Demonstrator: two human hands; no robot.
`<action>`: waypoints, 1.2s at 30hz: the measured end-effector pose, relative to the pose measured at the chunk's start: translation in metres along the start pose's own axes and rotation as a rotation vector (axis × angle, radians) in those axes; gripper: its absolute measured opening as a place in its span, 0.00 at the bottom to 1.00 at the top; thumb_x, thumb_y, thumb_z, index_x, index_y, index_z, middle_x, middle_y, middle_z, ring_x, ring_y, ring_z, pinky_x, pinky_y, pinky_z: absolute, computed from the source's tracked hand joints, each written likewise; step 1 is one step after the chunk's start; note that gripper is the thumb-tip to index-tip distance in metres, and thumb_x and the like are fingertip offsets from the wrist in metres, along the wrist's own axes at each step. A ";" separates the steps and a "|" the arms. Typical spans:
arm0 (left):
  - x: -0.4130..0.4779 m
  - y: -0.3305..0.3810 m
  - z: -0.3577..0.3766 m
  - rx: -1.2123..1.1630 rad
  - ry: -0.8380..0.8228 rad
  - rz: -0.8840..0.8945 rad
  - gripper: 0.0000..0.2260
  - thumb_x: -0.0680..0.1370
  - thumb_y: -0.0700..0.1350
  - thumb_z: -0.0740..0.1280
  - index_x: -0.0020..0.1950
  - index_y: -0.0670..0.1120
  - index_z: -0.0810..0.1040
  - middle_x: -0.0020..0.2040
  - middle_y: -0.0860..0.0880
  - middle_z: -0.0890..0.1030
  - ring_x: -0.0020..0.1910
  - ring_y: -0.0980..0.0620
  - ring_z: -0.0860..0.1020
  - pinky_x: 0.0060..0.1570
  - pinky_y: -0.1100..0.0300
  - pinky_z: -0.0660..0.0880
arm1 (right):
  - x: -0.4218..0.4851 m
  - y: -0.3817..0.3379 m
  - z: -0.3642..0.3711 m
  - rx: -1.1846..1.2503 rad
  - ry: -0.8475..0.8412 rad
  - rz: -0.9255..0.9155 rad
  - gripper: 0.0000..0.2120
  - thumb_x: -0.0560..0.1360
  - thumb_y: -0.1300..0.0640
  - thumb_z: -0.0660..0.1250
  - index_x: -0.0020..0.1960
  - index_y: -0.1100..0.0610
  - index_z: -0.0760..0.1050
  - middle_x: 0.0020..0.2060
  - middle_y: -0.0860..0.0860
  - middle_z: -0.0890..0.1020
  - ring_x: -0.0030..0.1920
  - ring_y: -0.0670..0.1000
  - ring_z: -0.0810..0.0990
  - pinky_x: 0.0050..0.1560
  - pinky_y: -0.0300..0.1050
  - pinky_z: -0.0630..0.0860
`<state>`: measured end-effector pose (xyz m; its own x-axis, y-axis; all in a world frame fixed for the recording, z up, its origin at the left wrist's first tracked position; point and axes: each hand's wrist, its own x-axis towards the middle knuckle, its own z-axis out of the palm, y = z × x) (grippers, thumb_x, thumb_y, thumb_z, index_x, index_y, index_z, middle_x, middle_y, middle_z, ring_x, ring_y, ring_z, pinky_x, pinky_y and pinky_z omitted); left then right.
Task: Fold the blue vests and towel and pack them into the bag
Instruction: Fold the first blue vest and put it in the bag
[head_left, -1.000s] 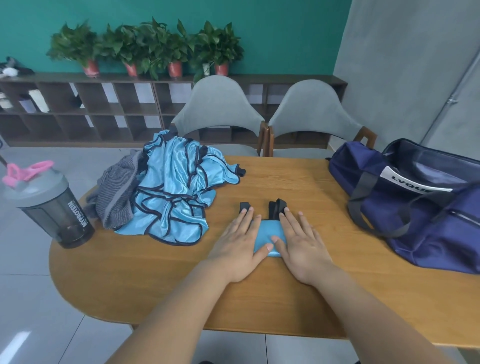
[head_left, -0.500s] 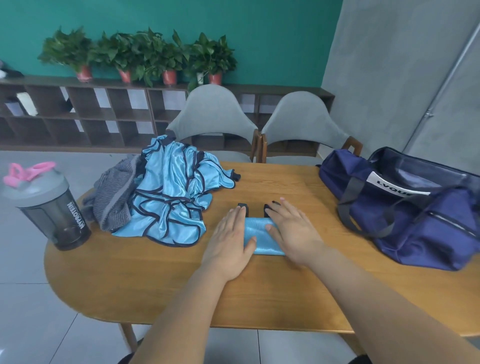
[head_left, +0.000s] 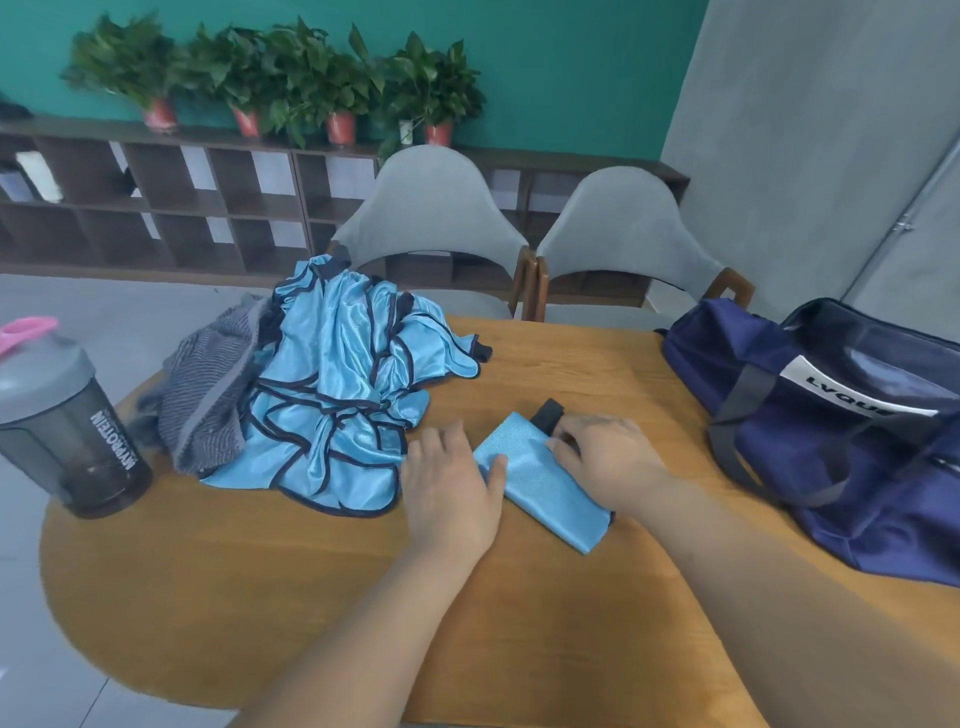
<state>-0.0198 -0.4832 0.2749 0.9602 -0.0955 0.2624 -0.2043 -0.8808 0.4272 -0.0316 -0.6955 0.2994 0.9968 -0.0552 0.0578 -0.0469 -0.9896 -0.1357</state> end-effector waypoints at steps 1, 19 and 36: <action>0.005 0.005 0.002 -0.024 -0.023 -0.010 0.31 0.83 0.65 0.59 0.80 0.48 0.65 0.69 0.48 0.75 0.69 0.46 0.72 0.68 0.51 0.69 | 0.001 0.000 0.006 0.061 0.040 0.057 0.12 0.84 0.41 0.55 0.51 0.44 0.74 0.42 0.41 0.80 0.52 0.51 0.76 0.56 0.50 0.67; 0.054 0.072 -0.006 -0.672 -0.448 -0.472 0.12 0.76 0.48 0.77 0.38 0.45 0.77 0.36 0.48 0.80 0.34 0.50 0.78 0.37 0.57 0.73 | -0.006 -0.012 0.027 0.408 0.292 0.455 0.08 0.82 0.50 0.59 0.46 0.45 0.74 0.39 0.42 0.79 0.46 0.49 0.72 0.51 0.49 0.64; 0.021 0.209 -0.038 -1.087 -0.452 -0.235 0.10 0.82 0.46 0.72 0.62 0.48 0.78 0.54 0.48 0.88 0.51 0.46 0.87 0.58 0.41 0.82 | -0.076 0.083 -0.089 1.534 0.305 0.425 0.27 0.83 0.46 0.68 0.78 0.48 0.64 0.54 0.39 0.82 0.47 0.40 0.86 0.41 0.32 0.78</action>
<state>-0.0492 -0.6512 0.4029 0.9311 -0.3305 -0.1541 0.1398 -0.0670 0.9879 -0.1168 -0.7850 0.3720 0.8715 -0.4836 -0.0811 -0.0092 0.1491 -0.9888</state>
